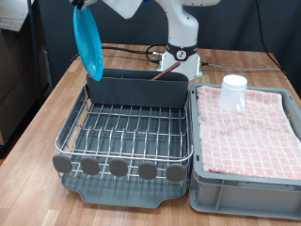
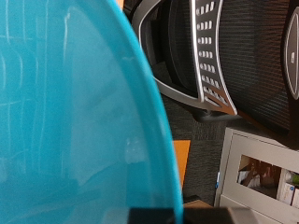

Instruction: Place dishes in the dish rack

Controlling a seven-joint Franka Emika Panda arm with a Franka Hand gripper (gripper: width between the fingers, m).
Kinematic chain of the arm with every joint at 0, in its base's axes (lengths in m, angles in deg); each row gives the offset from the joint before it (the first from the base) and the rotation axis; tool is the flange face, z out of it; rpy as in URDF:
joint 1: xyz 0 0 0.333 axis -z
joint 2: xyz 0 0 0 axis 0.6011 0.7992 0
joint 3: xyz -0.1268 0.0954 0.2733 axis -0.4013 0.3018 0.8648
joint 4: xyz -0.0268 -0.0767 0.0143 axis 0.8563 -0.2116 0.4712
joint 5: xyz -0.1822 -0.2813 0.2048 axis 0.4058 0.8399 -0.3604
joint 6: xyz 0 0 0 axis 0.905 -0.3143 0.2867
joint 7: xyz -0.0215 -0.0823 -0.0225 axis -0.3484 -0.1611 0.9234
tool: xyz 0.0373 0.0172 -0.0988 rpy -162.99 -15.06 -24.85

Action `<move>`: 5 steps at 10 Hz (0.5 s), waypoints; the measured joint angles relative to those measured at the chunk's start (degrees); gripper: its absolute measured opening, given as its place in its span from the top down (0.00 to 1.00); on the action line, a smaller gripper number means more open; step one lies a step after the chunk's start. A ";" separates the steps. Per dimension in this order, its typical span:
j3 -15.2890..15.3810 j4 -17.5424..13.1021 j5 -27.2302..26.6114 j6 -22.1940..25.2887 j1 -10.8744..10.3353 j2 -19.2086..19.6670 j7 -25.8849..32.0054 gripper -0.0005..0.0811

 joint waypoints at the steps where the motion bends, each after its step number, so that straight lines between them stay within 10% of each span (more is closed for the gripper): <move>1: 0.09 -0.02 0.01 -0.01 -0.05 0.29 -0.10 0.97; 5: 0.87 -0.28 0.01 0.63 -0.11 0.97 -0.42 0.97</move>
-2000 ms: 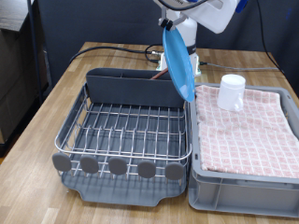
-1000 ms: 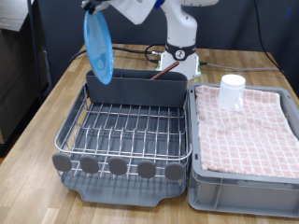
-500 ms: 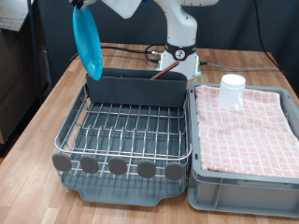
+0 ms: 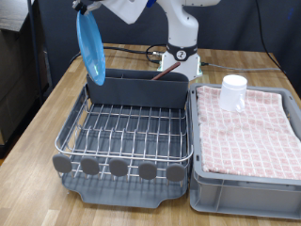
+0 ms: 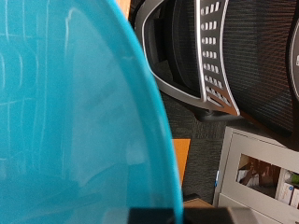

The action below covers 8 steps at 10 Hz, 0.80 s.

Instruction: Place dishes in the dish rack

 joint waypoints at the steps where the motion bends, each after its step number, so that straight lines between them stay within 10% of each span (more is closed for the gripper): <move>1: -0.02 0.01 -0.03 0.00 0.00 0.00 0.01 0.97; 8: -1.15 -0.12 6.22 -4.39 0.07 2.71 1.63 0.97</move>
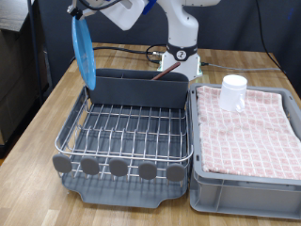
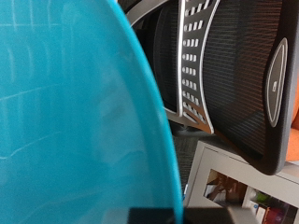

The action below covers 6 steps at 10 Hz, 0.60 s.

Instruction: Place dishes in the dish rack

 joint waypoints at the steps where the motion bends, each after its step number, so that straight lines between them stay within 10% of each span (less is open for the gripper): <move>1: -0.40 -0.02 0.80 -0.72 0.01 0.64 -0.04 0.97; 6: -1.76 0.00 3.86 -4.49 0.02 3.81 -1.23 0.97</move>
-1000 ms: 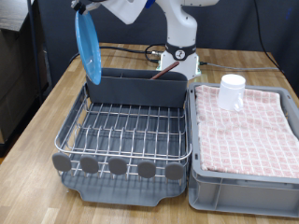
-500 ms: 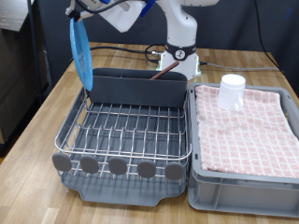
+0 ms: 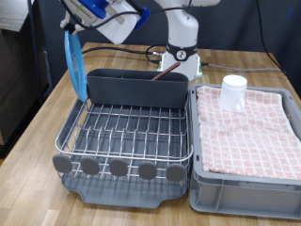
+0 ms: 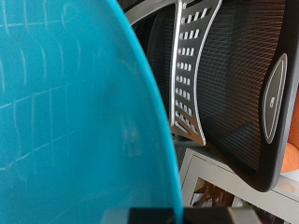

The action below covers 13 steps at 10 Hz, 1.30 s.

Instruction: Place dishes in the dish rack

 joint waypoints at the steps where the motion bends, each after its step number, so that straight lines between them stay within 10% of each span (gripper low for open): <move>1: -0.05 0.05 0.49 -0.27 0.00 0.60 -0.62 0.97; 13: -0.75 4.48 6.04 -5.51 -0.02 3.05 -7.74 0.97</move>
